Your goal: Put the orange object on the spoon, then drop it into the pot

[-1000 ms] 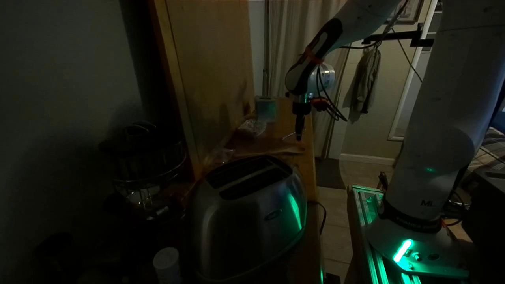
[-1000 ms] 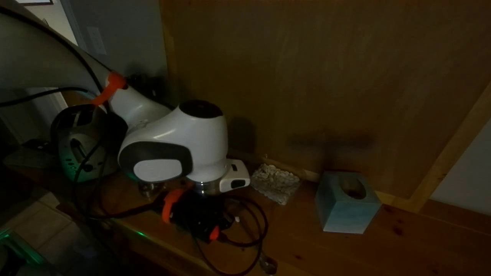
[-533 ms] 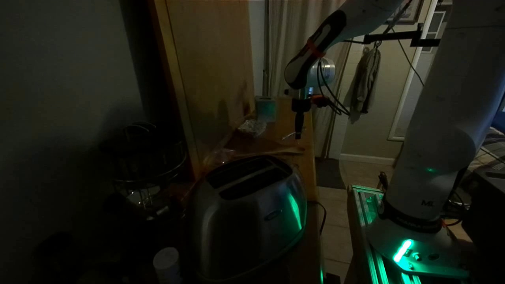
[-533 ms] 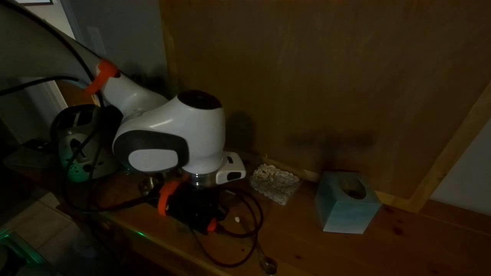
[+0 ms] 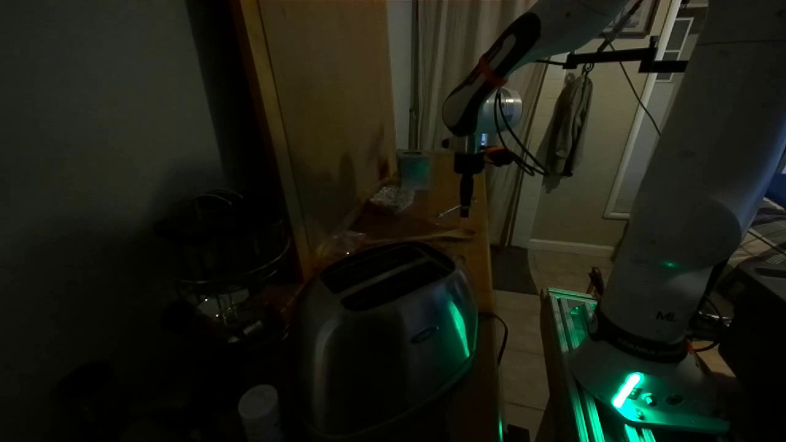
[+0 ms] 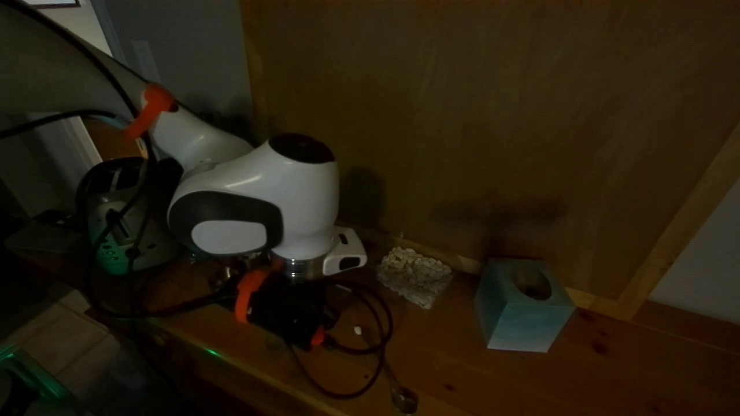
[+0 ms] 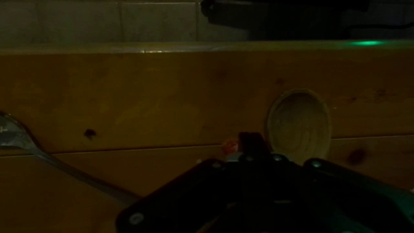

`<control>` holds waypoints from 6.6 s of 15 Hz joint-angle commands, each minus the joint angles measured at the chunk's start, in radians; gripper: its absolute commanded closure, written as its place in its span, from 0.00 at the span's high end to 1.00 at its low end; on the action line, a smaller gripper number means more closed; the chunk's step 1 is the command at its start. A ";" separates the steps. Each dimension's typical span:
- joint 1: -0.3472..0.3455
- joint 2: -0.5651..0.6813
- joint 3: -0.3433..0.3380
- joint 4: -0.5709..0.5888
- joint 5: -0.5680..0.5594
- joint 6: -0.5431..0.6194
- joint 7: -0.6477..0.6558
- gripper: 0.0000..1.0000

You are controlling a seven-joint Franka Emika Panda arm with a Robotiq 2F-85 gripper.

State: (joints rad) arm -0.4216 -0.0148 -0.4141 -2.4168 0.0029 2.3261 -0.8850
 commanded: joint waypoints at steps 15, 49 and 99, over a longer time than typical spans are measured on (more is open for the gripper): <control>0.024 0.082 0.020 0.044 0.158 0.070 -0.126 0.50; -0.009 0.086 0.040 0.081 0.173 -0.073 -0.147 0.04; 0.149 -0.018 0.133 -0.015 0.333 -0.029 -0.542 1.00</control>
State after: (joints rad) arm -0.2835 -0.0217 -0.2860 -2.4156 0.3099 2.2454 -1.3763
